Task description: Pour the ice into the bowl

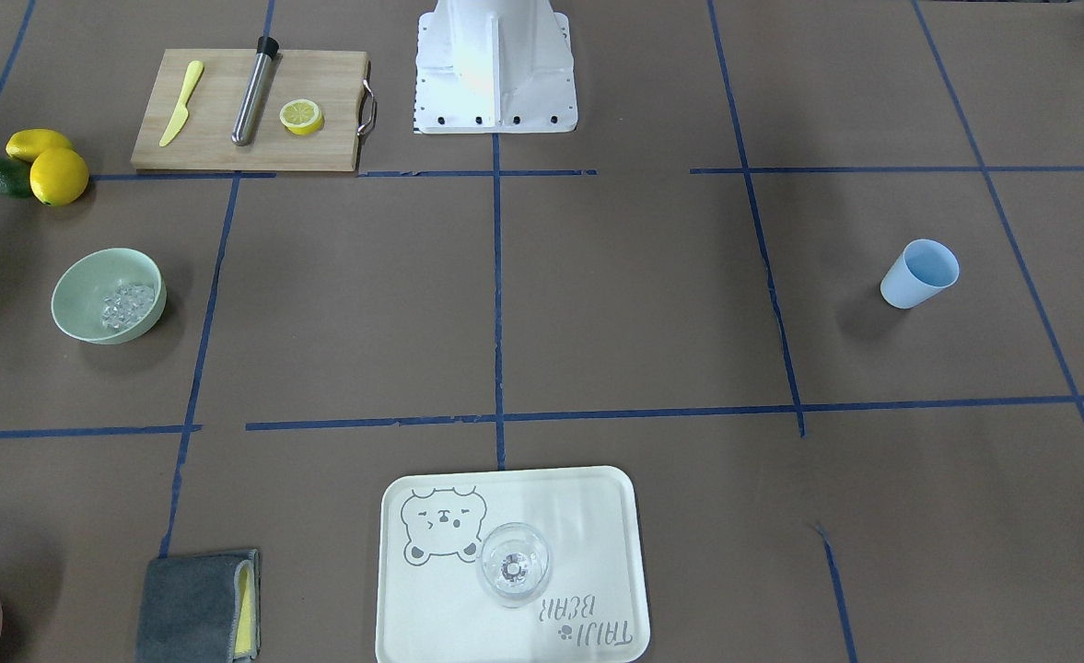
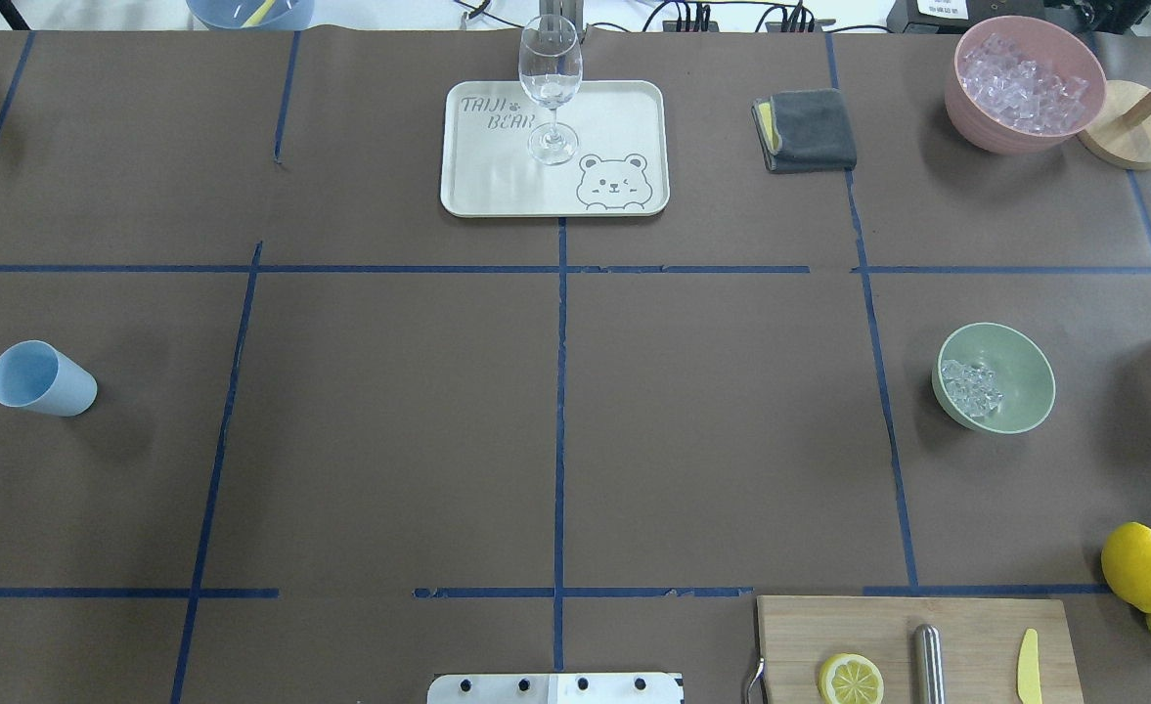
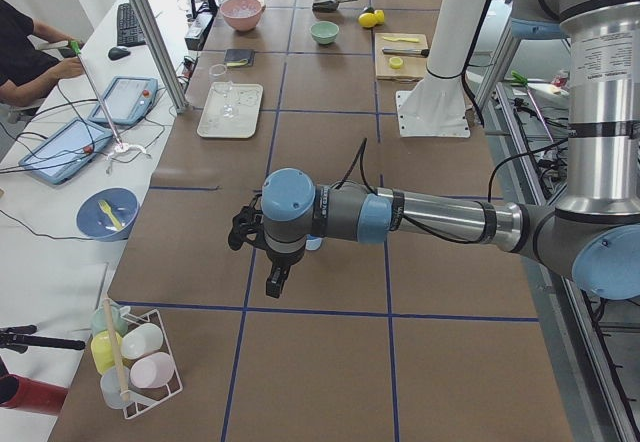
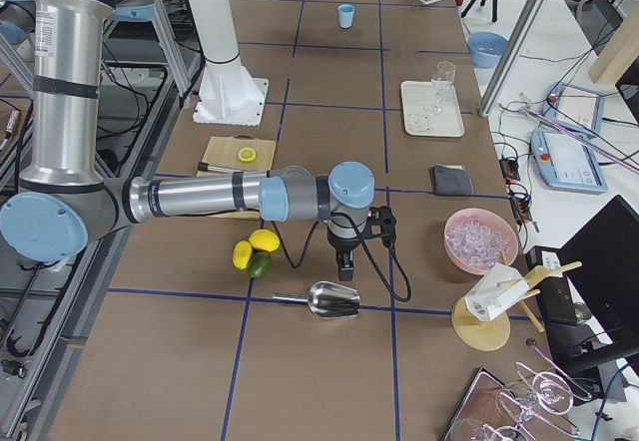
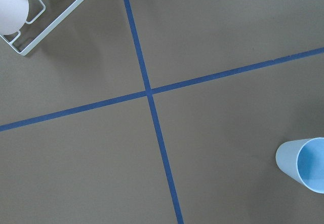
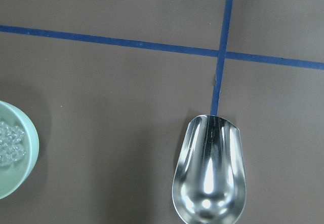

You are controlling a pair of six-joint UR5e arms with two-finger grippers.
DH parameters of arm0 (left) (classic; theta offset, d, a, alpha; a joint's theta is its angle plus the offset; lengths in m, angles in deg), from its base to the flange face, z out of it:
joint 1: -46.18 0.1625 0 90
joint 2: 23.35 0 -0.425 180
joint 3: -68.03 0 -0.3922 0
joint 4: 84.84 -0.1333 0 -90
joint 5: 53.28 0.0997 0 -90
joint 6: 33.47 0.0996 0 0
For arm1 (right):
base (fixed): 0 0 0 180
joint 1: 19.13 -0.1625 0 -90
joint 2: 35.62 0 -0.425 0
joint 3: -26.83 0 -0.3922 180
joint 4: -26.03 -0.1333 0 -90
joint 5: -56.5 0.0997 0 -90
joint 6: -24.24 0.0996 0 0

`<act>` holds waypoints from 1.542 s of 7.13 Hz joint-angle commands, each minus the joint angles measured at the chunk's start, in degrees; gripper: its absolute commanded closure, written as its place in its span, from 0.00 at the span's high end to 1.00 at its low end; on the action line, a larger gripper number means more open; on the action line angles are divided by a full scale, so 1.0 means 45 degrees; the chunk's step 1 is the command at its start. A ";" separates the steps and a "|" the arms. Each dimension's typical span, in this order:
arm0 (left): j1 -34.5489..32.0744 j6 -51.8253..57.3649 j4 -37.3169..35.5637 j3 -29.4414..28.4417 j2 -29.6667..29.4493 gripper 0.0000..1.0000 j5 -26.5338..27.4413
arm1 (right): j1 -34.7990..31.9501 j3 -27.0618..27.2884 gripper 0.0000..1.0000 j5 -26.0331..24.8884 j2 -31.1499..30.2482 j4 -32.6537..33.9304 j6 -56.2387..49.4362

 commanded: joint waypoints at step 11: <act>0.0151 -0.0104 -0.0509 -0.0637 0.0527 1.00 0.1083 | 0.0215 0.0386 1.00 0.0432 -0.0286 -0.0154 0.1295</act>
